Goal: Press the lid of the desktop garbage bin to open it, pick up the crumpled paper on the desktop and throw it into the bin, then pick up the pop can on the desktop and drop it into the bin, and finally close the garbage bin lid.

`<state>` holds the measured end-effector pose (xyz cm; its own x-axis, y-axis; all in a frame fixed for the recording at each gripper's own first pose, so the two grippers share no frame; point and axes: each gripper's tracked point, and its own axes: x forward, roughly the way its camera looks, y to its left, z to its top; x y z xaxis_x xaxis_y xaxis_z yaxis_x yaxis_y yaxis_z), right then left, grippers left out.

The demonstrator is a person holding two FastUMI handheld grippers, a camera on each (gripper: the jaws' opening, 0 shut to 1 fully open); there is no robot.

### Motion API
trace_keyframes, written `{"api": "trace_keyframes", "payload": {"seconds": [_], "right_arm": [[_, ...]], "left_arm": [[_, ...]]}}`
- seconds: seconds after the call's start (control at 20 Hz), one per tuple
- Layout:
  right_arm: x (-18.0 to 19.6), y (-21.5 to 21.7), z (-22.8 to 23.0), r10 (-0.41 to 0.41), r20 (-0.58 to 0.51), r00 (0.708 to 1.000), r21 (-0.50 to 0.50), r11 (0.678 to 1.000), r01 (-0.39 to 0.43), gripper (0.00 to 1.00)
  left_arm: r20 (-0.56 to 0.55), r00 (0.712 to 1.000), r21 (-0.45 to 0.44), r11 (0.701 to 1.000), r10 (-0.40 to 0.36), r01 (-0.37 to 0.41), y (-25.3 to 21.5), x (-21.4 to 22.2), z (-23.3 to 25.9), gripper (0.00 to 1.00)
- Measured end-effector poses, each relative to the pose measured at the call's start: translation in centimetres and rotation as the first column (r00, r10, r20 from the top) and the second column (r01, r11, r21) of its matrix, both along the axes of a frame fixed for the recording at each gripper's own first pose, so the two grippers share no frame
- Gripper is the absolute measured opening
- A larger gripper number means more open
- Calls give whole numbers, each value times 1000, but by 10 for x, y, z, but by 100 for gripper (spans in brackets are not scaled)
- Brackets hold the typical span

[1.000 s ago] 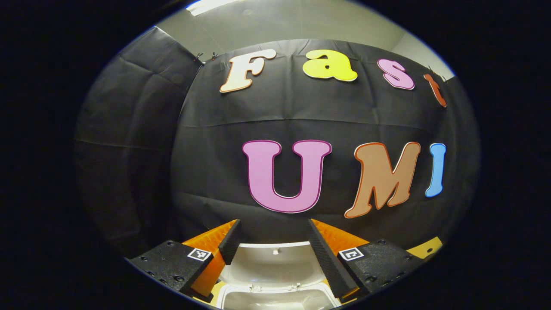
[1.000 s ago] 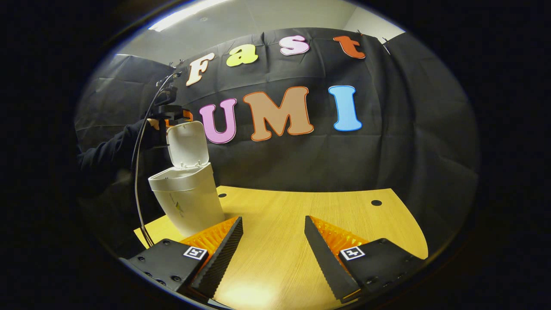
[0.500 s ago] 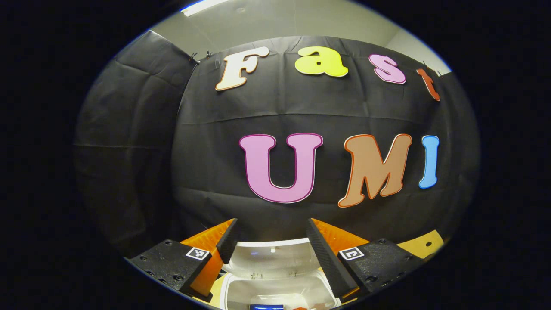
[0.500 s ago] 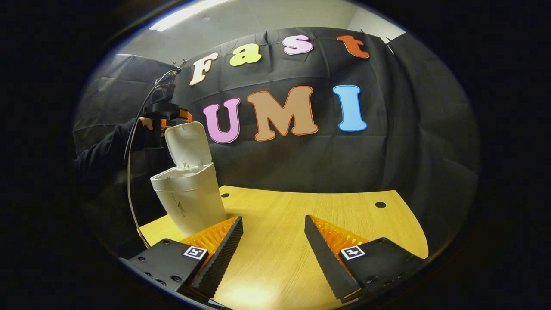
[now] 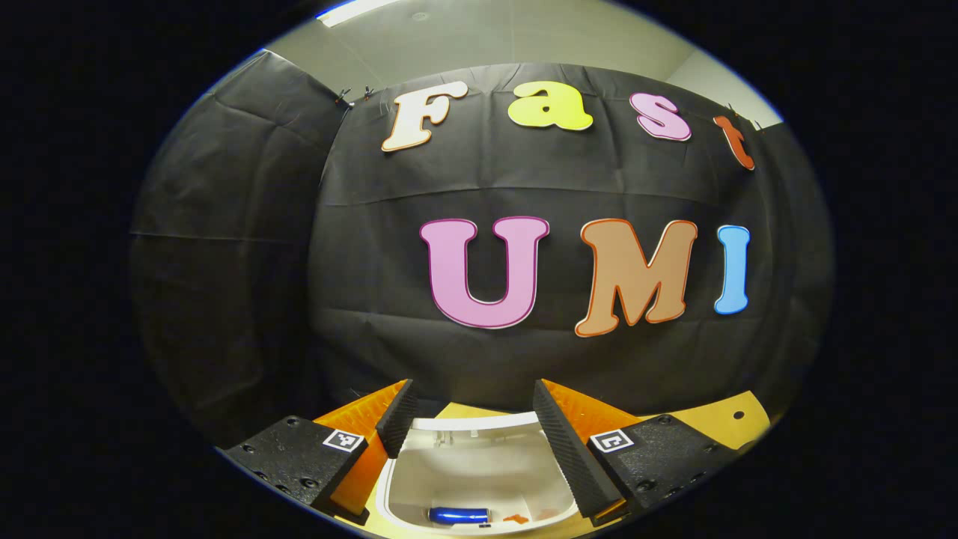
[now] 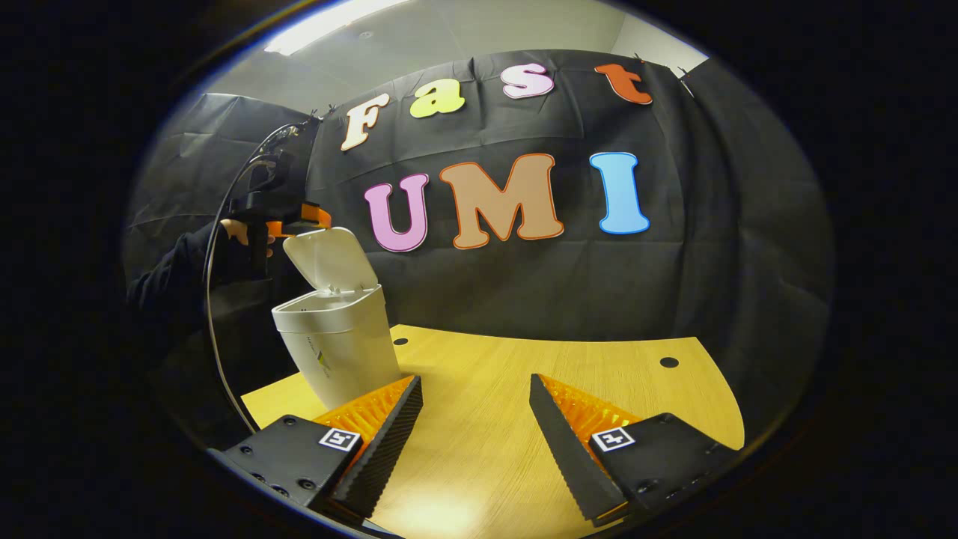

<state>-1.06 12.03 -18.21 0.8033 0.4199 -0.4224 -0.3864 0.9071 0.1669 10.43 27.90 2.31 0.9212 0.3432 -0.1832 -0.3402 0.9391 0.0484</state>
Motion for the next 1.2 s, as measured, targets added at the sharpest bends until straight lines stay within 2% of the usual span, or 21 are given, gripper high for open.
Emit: {"api": "trace_keyframes", "payload": {"seconds": [0.15,0.6,0.85,0.95,1.05,1.2], "right_arm": [[0,2,-1,16,-6,1000,7,1000,-16,96],[-5,5,-5,61,-10,998,0,998,-61,96],[-9,2,-7,74,-16,997,-15,997,-74,96],[-8,0,-5,72,-9,997,-18,997,-72,96],[-5,-4,-9,66,-15,998,-20,998,-66,96],[-3,-9,-14,48,-34,998,-15,999,-48,96]], "left_arm": [[-35,999,2,1000,-2,2,-9,-18,-20,93],[-144,990,-94,996,-7,-7,-24,-52,-86,93],[-198,980,-108,994,-24,2,-28,-58,-114,93],[-255,967,-130,991,-29,-5,-30,-62,-132,93],[-229,972,-126,992,-50,22,-31,-56,-128,95],[-268,960,-133,990,-81,46,-33,-54,-137,94]]}}
